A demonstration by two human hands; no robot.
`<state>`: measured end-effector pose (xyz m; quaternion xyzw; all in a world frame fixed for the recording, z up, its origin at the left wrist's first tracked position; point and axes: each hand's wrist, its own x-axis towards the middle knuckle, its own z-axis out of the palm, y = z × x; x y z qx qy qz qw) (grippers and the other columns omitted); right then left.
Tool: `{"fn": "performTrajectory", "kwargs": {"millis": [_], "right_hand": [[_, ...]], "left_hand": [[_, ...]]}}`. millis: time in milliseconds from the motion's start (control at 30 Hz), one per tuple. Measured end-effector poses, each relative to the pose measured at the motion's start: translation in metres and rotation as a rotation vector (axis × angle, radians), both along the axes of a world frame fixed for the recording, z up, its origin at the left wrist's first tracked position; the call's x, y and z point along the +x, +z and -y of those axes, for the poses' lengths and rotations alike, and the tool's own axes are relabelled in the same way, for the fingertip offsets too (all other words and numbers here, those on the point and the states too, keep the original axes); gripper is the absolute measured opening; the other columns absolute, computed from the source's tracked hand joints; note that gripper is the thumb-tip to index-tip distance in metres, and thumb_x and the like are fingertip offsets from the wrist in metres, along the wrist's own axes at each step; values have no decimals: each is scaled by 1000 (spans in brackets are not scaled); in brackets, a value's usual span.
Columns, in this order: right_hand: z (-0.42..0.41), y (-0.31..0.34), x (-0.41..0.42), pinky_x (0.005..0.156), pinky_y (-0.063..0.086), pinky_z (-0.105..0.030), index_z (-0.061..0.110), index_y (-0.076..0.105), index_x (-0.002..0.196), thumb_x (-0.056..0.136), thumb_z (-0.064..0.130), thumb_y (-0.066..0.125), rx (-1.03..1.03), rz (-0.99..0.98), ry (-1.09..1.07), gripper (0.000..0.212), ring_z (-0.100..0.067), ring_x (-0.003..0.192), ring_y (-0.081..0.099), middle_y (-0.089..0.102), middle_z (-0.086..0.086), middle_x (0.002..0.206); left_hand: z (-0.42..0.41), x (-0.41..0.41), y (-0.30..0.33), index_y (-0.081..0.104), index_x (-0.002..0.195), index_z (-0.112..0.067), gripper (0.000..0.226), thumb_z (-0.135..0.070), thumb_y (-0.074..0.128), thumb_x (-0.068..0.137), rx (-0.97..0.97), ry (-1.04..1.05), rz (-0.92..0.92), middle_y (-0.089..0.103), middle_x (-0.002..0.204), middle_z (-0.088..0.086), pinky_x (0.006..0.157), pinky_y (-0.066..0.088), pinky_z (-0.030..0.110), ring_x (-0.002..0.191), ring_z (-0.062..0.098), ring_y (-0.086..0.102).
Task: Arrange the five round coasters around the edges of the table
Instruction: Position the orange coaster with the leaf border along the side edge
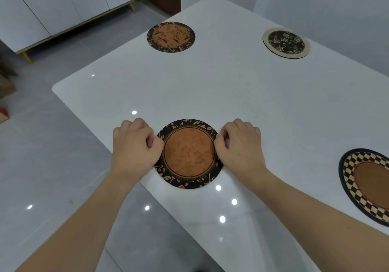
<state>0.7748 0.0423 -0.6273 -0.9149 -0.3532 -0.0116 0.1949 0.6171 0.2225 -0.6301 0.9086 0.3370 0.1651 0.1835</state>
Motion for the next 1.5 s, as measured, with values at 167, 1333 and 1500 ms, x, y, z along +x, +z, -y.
{"fn": "performTrajectory", "kwargs": {"millis": [167,1333,1500], "right_hand": [[0,0,0,72,27,-30,19,53,64,79,28,46,38,17,1,19,-20,68,43,47,6,66],[2,6,-14,68,36,-32,18,54,65,83,34,53,0,47,266,24,-16,62,40,36,16,60],[1,5,-15,67,36,-31,18,51,63,83,29,56,6,42,245,23,-18,60,42,39,13,58]], "left_hand": [[1,1,-3,39,47,-16,43,-30,53,85,65,16,-24,47,68,-5,75,28,33,70,23,42],[-13,-28,-14,41,61,-18,36,-33,44,93,37,-83,35,46,78,-1,76,31,37,72,24,48],[-12,-28,-16,42,60,-17,35,-32,48,91,54,-71,51,45,76,-3,75,29,36,69,23,46]]}}
